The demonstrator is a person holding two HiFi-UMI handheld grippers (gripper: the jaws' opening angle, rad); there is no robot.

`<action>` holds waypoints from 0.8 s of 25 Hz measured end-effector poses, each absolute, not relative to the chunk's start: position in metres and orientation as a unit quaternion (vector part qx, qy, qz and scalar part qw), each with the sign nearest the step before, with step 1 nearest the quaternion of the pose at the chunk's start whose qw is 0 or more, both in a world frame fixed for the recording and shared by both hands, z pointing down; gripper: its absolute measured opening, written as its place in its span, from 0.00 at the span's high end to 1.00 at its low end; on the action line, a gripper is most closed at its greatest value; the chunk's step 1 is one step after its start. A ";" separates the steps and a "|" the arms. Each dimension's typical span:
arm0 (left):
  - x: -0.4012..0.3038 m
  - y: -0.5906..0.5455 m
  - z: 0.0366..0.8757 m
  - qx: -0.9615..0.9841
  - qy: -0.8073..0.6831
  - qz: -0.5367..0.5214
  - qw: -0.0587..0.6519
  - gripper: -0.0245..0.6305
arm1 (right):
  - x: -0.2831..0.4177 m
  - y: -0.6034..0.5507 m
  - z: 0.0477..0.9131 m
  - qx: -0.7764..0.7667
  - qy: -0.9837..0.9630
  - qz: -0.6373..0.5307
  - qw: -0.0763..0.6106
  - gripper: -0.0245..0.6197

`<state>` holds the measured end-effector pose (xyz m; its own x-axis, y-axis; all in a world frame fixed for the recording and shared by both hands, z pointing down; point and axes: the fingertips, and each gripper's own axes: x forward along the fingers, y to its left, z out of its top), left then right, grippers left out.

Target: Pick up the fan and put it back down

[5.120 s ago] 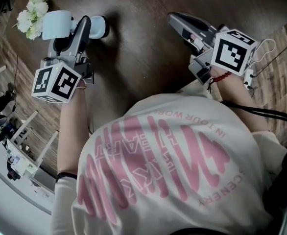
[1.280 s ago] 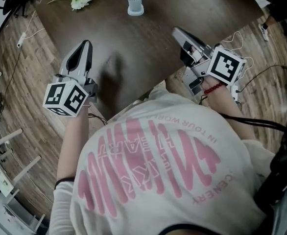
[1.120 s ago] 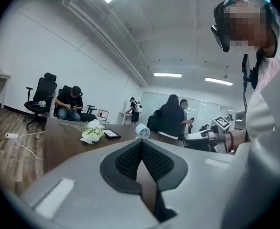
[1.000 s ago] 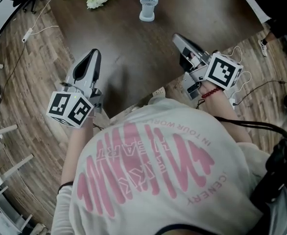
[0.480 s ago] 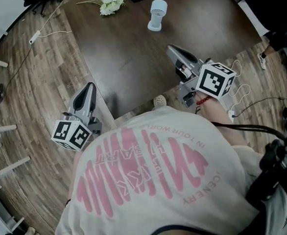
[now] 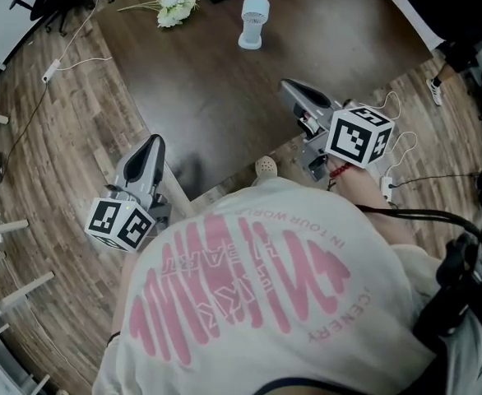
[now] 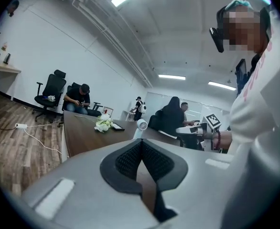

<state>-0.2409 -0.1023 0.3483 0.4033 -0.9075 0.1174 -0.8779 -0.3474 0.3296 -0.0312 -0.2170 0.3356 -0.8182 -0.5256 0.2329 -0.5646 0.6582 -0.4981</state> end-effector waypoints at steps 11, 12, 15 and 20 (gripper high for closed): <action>-0.236 -0.105 0.363 0.812 -0.551 -0.046 0.186 0.94 | -0.012 -0.210 0.338 0.318 -0.903 0.288 0.033 0.95; -0.235 -0.104 0.362 0.813 -0.549 -0.046 0.188 0.94 | -0.011 -0.209 0.337 0.318 -0.902 0.291 0.034 0.95; -0.234 -0.099 0.359 0.815 -0.547 -0.042 0.190 0.94 | -0.011 -0.203 0.333 0.319 -0.899 0.297 0.033 0.95; -0.244 -0.099 0.364 0.810 -0.553 -0.039 0.192 0.94 | -0.016 -0.206 0.337 0.320 -0.899 0.297 0.034 0.95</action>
